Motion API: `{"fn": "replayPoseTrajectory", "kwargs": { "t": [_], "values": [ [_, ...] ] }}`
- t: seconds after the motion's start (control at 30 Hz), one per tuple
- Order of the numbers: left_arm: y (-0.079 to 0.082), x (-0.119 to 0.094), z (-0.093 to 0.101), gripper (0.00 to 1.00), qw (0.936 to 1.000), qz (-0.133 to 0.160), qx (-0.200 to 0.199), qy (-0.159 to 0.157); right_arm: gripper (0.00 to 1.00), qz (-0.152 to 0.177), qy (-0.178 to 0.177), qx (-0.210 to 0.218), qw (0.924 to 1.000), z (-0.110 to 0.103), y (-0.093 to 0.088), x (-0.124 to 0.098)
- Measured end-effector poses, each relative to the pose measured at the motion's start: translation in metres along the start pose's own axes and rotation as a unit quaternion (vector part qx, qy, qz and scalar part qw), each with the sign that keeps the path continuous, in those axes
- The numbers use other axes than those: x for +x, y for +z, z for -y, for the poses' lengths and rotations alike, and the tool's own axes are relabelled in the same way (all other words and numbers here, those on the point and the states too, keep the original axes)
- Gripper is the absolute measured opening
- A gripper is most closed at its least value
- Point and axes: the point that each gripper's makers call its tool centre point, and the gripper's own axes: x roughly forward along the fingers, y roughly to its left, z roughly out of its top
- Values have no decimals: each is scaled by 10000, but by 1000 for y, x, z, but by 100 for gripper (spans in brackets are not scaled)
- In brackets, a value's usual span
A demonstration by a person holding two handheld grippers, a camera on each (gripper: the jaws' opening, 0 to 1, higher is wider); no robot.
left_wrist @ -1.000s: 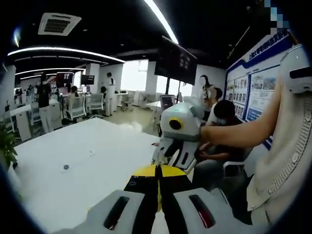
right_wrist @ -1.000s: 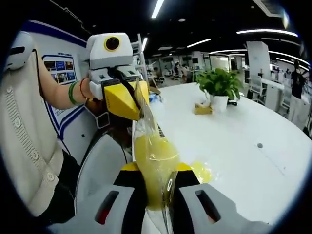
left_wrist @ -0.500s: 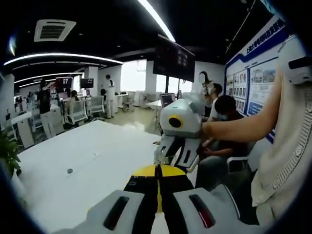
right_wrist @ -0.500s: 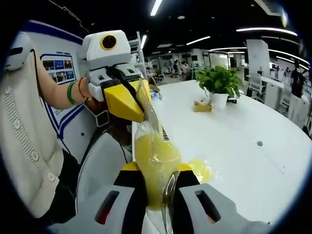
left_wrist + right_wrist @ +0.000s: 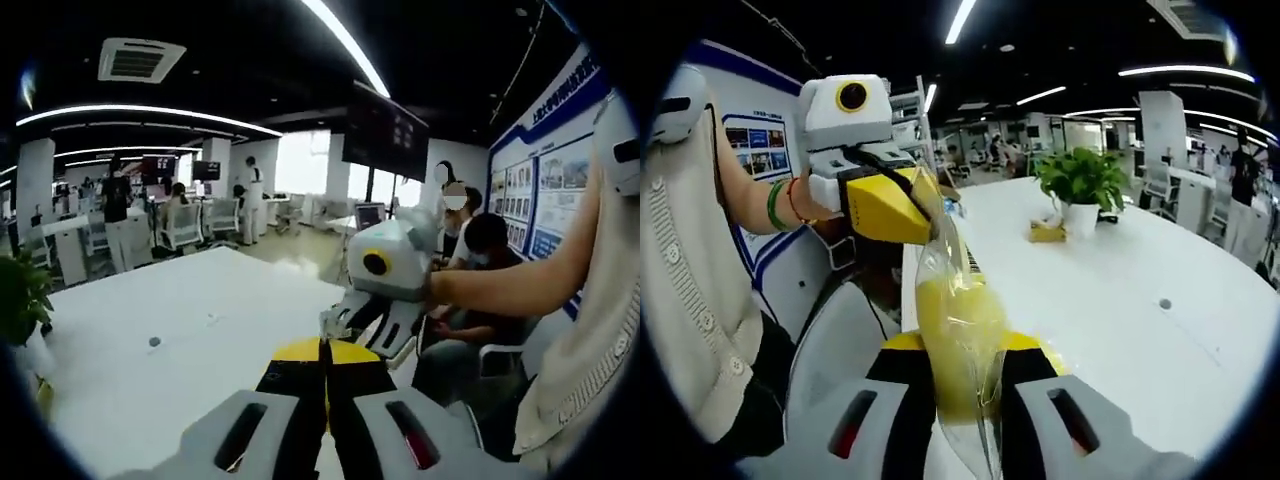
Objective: Compare the silicone blocks by pressing each to a similar depth, holding the contact briefly, and releasing to observe deformation and rebound differences across the visible hardness samples.
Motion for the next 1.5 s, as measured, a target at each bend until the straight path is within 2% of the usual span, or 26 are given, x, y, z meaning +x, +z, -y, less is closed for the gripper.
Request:
{"fn": "replayPoseTrajectory", "kwargs": {
  "t": [0.13,0.2,0.6,0.63,0.77,0.83,0.87,0.9,0.93,0.97,1.03,1.07,1.1,1.13,1.17,1.2,1.23,1.27,1.3,1.33,1.37,1.4,1.43,1.47,1.5],
  "values": [
    [0,0,-3,0,9995,106,-287,5,17,34,-44,-66,10000,4,1,0],
    [0,1,-5,0,9995,116,-308,18,18,20,-42,-78,10000,5,0,1],
    [-13,3,-9,0,9992,-49,-393,58,25,-87,-21,114,9999,7,-10,7],
    [-15,4,-6,0,9988,-92,-478,-50,26,-81,0,144,9999,7,-10,7],
    [-20,5,-13,0,9985,-112,-533,61,29,-17,17,215,9998,7,-9,8],
    [-25,5,-13,0,9978,-176,-639,-1,32,19,14,234,9997,8,-7,8],
    [-26,6,-16,0,9981,-161,-591,102,35,46,-16,249,9997,9,-7,8],
    [-33,6,-11,0,9963,-317,-794,-54,37,54,-21,264,9996,10,-7,8],
    [-33,8,-16,0,9974,-247,-674,68,40,52,-30,285,9996,11,-8,8],
    [-35,9,-16,0,9975,-261,-654,46,42,51,-47,297,9995,12,-9,8],
    [-40,12,-17,0,9968,-306,-731,52,41,35,-48,305,9995,13,-12,7],
    [-47,13,-13,0,9948,-467,-903,-81,40,-8,-32,330,9994,13,-16,6],
    [-48,15,-20,0,9961,-404,-779,92,41,-23,-27,373,9993,13,-19,6],
    [-56,17,-16,0,9941,-570,-920,-74,42,-43,-28,417,9991,13,-21,6],
    [-58,18,-23,0,9950,-531,-843,112,43,-53,-30,450,9990,13,-24,6],
    [-65,19,-18,0,9928,-636,-1009,-109,44,-57,-57,472,9989,14,-26,5],
    [-66,21,-22,0,9933,-607,-981,3,44,-63,-76,507,9987,14,-28,4],
    [-69,22,-26,0,9941,-588,-910,89,44,-53,-95,533,9985,15,-30,2],
    [-74,22,-18,0,9908,-752,-1118,-148,44,-44,-120,553,9984,16,-32,0],
    [-73,24,-28,0,9934,-622,-957,107,45,-35,-150,576,9982,17,-34,-2],
    [-77,25,-24,0,9909,-721,-1138,-60,47,-23,-215,638,9977,18,-37,-6],
    [-78,27,-25,0,9907,-729,-1147,-58,48,-14,-267,682,9973,19,-39,-9],
    [-78,29,-35,0,9926,-651,-1012,183,49,9,-309,734,9968,20,-41,-13],
    [-81,31,-30,0,9895,-762,-1224,-23,49,50,-340,791,9963,21,-43,-17],
    [-82,34,-35,0,9903,-732,-1181,52,50,64,-408,865,9954,21,-47,-23]
  ]
}}
